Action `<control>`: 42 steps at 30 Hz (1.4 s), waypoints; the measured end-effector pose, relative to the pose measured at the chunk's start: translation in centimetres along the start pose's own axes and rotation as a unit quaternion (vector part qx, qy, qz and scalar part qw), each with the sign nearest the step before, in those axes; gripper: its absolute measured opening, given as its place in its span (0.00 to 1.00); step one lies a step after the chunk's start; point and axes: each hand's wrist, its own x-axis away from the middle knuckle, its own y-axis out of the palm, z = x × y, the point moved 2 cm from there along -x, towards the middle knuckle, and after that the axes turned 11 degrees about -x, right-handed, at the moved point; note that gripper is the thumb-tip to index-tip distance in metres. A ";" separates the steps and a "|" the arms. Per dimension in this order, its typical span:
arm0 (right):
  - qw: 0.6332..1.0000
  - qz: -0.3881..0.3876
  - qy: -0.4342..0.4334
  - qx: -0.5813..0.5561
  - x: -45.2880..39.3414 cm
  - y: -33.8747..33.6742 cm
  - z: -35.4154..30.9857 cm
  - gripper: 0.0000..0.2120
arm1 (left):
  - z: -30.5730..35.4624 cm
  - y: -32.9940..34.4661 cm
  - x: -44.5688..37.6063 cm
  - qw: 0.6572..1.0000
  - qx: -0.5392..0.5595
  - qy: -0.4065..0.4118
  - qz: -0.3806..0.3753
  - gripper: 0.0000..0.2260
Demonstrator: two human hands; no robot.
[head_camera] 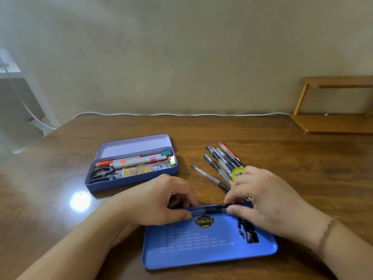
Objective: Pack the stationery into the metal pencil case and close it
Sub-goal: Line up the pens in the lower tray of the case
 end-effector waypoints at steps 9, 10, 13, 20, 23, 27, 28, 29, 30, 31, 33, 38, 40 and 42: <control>0.993 0.062 0.103 -0.006 -0.7 -0.8 1.3 0.11 | -0.2 -0.3 0.3 1.000 -0.002 -0.004 -0.004 0.11; 0.993 0.046 0.110 0.004 -0.9 -0.7 1.3 0.09 | -0.2 -0.4 0.4 1.000 -0.002 -0.004 -0.005 0.11; 0.992 0.041 0.121 0.002 -1.3 -0.7 1.1 0.10 | -0.2 -0.5 0.4 1.000 0.002 0.000 -0.007 0.13; 0.991 0.019 0.125 0.054 -2.1 -0.2 0.2 0.16 | -0.2 -0.5 0.4 1.000 -0.003 0.010 -0.013 0.14; 0.990 0.034 0.124 0.056 -2.1 0.0 0.1 0.11 | -0.1 -0.5 0.4 1.000 -0.003 0.014 -0.008 0.12; 0.975 0.163 0.111 -0.107 -1.7 -1.4 0.2 0.06 | -0.3 -1.0 0.6 0.996 -0.016 0.025 0.087 0.05; 0.955 0.204 0.113 -0.183 -1.5 -2.0 -0.1 0.06 | -0.3 -1.4 0.7 0.988 -0.013 0.025 0.151 0.02; 0.929 0.239 0.109 -0.262 -1.3 -2.5 -0.6 0.06 | -0.3 -1.8 0.9 0.974 0.002 0.024 0.225 0.01; 0.900 0.268 0.094 -0.330 -1.0 -2.7 -1.1 0.06 | -0.4 -2.2 1.0 0.953 0.030 0.025 0.300 0.03; 0.877 0.291 0.074 -0.374 -0.8 -3.0 -1.7 0.07 | -0.3 -2.4 1.2 0.931 0.067 0.029 0.358 0.04; 0.869 0.320 0.014 -0.376 -0.5 -3.1 -3.3 0.08 | 0.4 -2.5 1.3 0.908 0.115 0.054 0.398 0.06; 0.923 0.286 -0.143 -0.214 0.1 -2.1 -5.8 0.14 | 2.1 -1.5 1.0 0.949 0.075 0.114 0.285 0.10; 0.937 0.271 -0.128 -0.178 0.0 -1.6 -5.2 0.16 | 1.6 -1.2 0.9 0.973 0.007 0.085 0.216 0.10; 0.950 0.259 -0.071 -0.161 0.1 -1.2 -4.1 0.18 | 0.9 -0.8 0.8 0.982 -0.107 0.064 0.142 0.11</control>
